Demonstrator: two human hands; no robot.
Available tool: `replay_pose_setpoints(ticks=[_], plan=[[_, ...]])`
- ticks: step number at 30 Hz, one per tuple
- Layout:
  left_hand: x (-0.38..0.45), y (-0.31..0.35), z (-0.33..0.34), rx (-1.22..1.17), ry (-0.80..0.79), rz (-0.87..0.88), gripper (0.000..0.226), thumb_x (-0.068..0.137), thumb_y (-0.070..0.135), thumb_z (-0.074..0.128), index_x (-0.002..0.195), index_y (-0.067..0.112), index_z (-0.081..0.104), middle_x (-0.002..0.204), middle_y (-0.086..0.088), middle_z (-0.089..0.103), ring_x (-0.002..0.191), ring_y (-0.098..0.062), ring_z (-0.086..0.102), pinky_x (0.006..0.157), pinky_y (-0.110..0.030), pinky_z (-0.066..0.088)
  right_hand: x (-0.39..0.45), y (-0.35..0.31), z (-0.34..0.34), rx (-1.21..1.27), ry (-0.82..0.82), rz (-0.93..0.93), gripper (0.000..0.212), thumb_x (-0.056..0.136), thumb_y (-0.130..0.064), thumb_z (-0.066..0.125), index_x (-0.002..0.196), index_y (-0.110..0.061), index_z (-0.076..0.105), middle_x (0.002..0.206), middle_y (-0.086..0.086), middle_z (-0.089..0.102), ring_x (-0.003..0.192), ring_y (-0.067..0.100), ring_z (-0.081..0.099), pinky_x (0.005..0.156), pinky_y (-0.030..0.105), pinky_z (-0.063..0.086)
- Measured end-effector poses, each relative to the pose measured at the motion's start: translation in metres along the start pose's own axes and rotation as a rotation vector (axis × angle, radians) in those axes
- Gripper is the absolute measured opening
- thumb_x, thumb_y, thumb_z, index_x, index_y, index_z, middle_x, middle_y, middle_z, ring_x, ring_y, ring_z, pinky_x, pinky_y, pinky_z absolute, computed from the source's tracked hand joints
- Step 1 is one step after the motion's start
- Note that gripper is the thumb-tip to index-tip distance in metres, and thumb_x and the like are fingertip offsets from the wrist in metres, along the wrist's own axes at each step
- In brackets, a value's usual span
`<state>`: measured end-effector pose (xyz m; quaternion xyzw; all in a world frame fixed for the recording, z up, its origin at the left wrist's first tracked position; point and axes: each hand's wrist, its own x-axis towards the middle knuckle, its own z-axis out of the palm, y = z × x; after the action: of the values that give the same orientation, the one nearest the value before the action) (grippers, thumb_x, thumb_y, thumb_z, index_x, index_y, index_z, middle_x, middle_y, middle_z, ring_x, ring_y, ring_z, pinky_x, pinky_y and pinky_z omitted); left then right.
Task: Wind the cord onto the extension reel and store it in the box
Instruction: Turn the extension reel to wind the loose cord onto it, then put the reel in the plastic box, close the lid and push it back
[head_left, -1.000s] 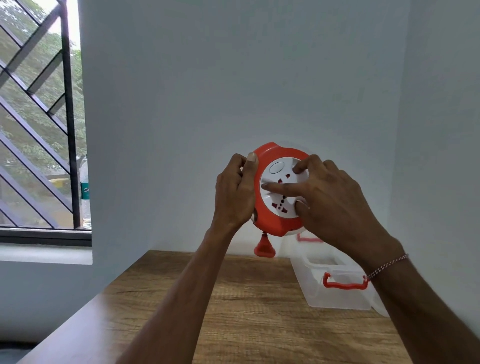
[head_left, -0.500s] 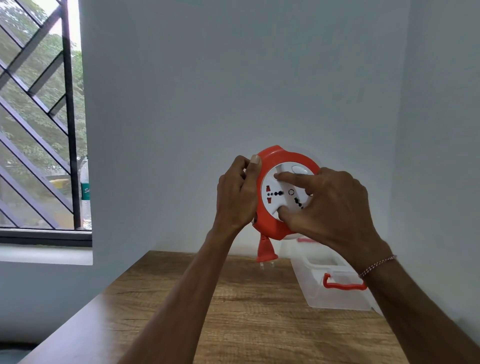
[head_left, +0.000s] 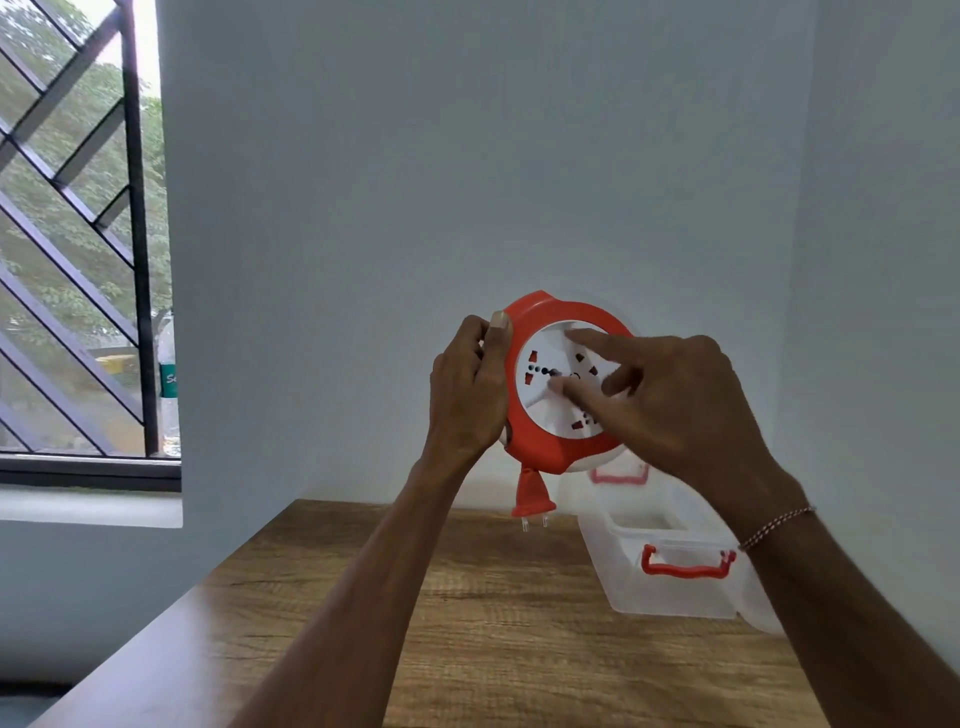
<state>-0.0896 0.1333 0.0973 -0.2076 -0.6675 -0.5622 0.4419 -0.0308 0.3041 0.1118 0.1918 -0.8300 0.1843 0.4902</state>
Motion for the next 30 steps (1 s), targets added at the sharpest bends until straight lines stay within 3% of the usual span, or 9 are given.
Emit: replay_pose_setpoints(ticks=[3, 6, 9, 12, 14, 19, 25, 28, 30], plan=[[0.000, -0.001, 0.001, -0.042, 0.000, -0.013, 0.036, 0.101, 0.040, 0.038, 0.098, 0.010, 0.058, 0.080, 0.004, 0.067, 0.069, -0.010, 0.068, 0.061, -0.020, 0.058, 0.002, 0.012, -0.009, 0.148, 0.145, 0.024, 0.053, 0.079, -0.061, 0.059, 0.124, -0.033, 0.061, 0.093, -0.003, 0.074, 0.070, 0.005, 0.067, 0.075, 0.027, 0.057], [-0.002, 0.000, 0.003, -0.063, -0.009, -0.026, 0.036, 0.101, 0.040, 0.038, 0.097, 0.010, 0.058, 0.079, 0.005, 0.066, 0.067, -0.004, 0.066, 0.057, -0.014, 0.053, 0.000, 0.022, -0.012, 0.150, 0.216, 0.172, 0.069, 0.079, -0.061, 0.060, 0.139, -0.032, 0.043, 0.113, 0.000, 0.066, 0.079, 0.006, 0.061, 0.069, 0.019, 0.049], [-0.005, 0.003, 0.007, -0.096, -0.017, -0.056, 0.034, 0.101, 0.040, 0.037, 0.095, 0.012, 0.057, 0.079, 0.006, 0.066, 0.066, -0.002, 0.066, 0.056, -0.012, 0.050, -0.014, 0.028, -0.012, 0.413, 0.035, 0.423, 0.081, 0.071, -0.069, 0.063, 0.139, -0.034, 0.036, 0.120, -0.005, 0.059, 0.091, 0.011, 0.063, 0.071, 0.025, 0.053], [-0.009, 0.008, 0.015, -0.137, -0.027, -0.085, 0.037, 0.101, 0.042, 0.036, 0.096, 0.012, 0.058, 0.082, 0.004, 0.067, 0.068, -0.006, 0.067, 0.059, -0.016, 0.052, -0.035, 0.029, -0.008, 0.894, -0.138, 0.568, 0.069, 0.068, -0.062, 0.072, 0.127, -0.034, 0.050, 0.114, -0.005, 0.066, 0.099, 0.018, 0.067, 0.074, 0.041, 0.059], [-0.012, 0.009, 0.019, -0.159, -0.032, -0.107, 0.040, 0.101, 0.044, 0.036, 0.099, 0.012, 0.059, 0.087, 0.000, 0.070, 0.073, -0.012, 0.069, 0.063, -0.023, 0.057, -0.041, 0.026, 0.004, 1.065, -0.117, 0.603, 0.062, 0.070, -0.054, 0.076, 0.124, -0.037, 0.052, 0.114, -0.006, 0.067, 0.102, 0.021, 0.066, 0.074, 0.048, 0.058], [-0.025, 0.015, 0.034, -0.204, -0.127, -0.126, 0.045, 0.100, 0.047, 0.034, 0.105, 0.010, 0.059, 0.092, -0.008, 0.071, 0.079, -0.024, 0.071, 0.071, -0.038, 0.062, -0.044, 0.028, 0.004, 1.156, 0.101, 0.680, 0.056, 0.068, -0.043, 0.081, 0.119, -0.035, 0.057, 0.108, -0.006, 0.070, 0.094, 0.019, 0.069, 0.074, 0.048, 0.058], [-0.036, 0.025, 0.047, -0.227, -0.308, -0.173, 0.057, 0.102, 0.047, 0.015, 0.084, 0.011, 0.055, 0.063, -0.008, 0.063, 0.052, -0.017, 0.061, 0.046, -0.021, 0.048, -0.057, 0.045, -0.013, 1.145, 0.229, 0.789, 0.053, 0.067, -0.042, 0.082, 0.114, -0.031, 0.060, 0.103, -0.004, 0.072, 0.089, 0.019, 0.071, 0.070, 0.050, 0.059], [-0.048, 0.019, 0.063, -0.135, -0.356, -0.234, 0.054, 0.103, 0.047, 0.016, 0.090, 0.012, 0.056, 0.064, -0.013, 0.067, 0.049, -0.022, 0.062, 0.045, -0.023, 0.047, -0.062, 0.059, -0.026, 1.167, 0.285, 0.851, 0.055, 0.065, -0.042, 0.084, 0.114, -0.030, 0.062, 0.104, -0.003, 0.072, 0.089, 0.019, 0.071, 0.068, 0.049, 0.059], [-0.059, 0.007, 0.079, 0.046, -0.404, -0.202, 0.044, 0.104, 0.041, 0.025, 0.100, 0.009, 0.056, 0.073, -0.011, 0.071, 0.055, -0.019, 0.066, 0.052, -0.026, 0.053, -0.065, 0.067, -0.035, 1.166, 0.317, 0.892, 0.054, 0.065, -0.043, 0.083, 0.113, -0.030, 0.063, 0.103, -0.004, 0.072, 0.088, 0.019, 0.071, 0.068, 0.048, 0.059]])
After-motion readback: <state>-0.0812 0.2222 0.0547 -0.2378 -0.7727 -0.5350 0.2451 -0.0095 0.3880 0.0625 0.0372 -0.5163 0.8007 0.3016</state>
